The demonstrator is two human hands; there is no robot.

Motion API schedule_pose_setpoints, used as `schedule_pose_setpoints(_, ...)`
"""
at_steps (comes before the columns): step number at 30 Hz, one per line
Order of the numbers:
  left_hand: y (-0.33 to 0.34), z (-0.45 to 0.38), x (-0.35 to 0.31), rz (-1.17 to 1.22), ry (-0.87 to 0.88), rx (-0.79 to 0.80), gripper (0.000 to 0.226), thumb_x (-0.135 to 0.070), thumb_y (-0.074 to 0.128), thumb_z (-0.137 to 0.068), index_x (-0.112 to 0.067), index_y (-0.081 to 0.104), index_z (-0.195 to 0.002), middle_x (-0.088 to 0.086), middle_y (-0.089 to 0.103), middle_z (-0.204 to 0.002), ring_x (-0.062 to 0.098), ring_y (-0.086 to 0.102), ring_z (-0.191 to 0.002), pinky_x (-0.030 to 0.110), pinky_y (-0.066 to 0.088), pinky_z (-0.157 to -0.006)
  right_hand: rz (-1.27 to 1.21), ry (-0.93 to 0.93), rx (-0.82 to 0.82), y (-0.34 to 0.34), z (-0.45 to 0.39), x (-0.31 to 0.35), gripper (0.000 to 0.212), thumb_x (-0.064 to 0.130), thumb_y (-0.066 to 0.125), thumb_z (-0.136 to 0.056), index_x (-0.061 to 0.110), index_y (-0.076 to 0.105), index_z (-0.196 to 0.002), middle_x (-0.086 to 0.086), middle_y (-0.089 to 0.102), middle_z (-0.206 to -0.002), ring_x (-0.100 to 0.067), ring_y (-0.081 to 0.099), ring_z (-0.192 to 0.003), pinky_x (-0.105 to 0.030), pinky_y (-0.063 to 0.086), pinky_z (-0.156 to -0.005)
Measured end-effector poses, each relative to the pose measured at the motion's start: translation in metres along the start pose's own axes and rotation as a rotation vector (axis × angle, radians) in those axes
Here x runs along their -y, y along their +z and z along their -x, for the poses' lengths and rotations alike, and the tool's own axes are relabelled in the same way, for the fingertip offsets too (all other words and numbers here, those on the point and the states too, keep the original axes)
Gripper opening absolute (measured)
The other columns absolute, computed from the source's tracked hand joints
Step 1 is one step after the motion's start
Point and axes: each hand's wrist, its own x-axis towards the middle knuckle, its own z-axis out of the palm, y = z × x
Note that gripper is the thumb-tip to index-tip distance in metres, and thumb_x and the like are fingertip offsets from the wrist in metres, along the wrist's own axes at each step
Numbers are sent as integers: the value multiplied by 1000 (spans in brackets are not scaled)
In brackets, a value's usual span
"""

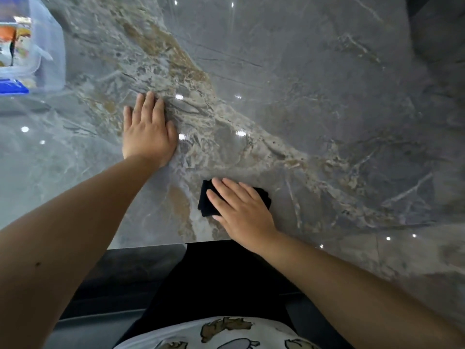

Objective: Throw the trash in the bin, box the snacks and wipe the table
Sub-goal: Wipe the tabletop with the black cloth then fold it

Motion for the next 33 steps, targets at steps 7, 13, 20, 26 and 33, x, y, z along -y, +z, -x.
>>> schedule_pose_setpoints(7, -10, -2, -5, 31, -33, 71, 60, -40, 29, -97, -9, 25, -149, 11, 16, -160, 26, 5, -148, 48, 1, -119, -431, 127, -106, -31, -16, -19, 38, 29, 56, -93, 13, 56, -128, -6, 63, -120, -24, 60, -105, -38, 52, -83)
schedule_pose_setpoints(13, -2, -3, -58, 49, 135, 113, 61, -40, 27, -96, -9, 26, -148, 12, 18, -159, 27, 7, -147, 48, 2, -119, -885, 726, -412, -80, -49, -118, 35, 38, 52, -91, 22, 60, -121, 10, 63, -104, 1, 56, -92, -14, 41, -74)
schedule_pose_setpoints(20, 19, -2, -68, -79, 134, 65, 59, -40, 23, -98, -9, 25, -149, 9, 17, -160, 25, 6, -148, 46, 1, -119, -337, 684, -479, -115, -133, -278, 42, 37, 40, -96, 20, 50, -132, -6, 59, -128, -25, 53, -115, -27, 38, -90)
schedule_pose_setpoints(26, 18, 1, -71, -99, 122, 70, 58, -38, 22, -99, -9, 24, -149, 8, 15, -160, 23, 6, -148, 47, 4, -119, -13, 507, -79, -88, -170, -313, 52, 37, 35, -100, 18, 27, -148, -10, 25, -155, -36, 28, -137, -45, 23, -110)
schedule_pose_setpoints(33, 14, 0, -73, -95, 126, 87, 58, -38, 23, -99, -9, 24, -149, 9, 15, -160, 24, 5, -148, 47, 4, -119, -7, 360, -40, -69, -133, -277, 53, 36, 34, -99, 15, 26, -147, -11, 20, -157, -31, 19, -143, -50, 15, -114)
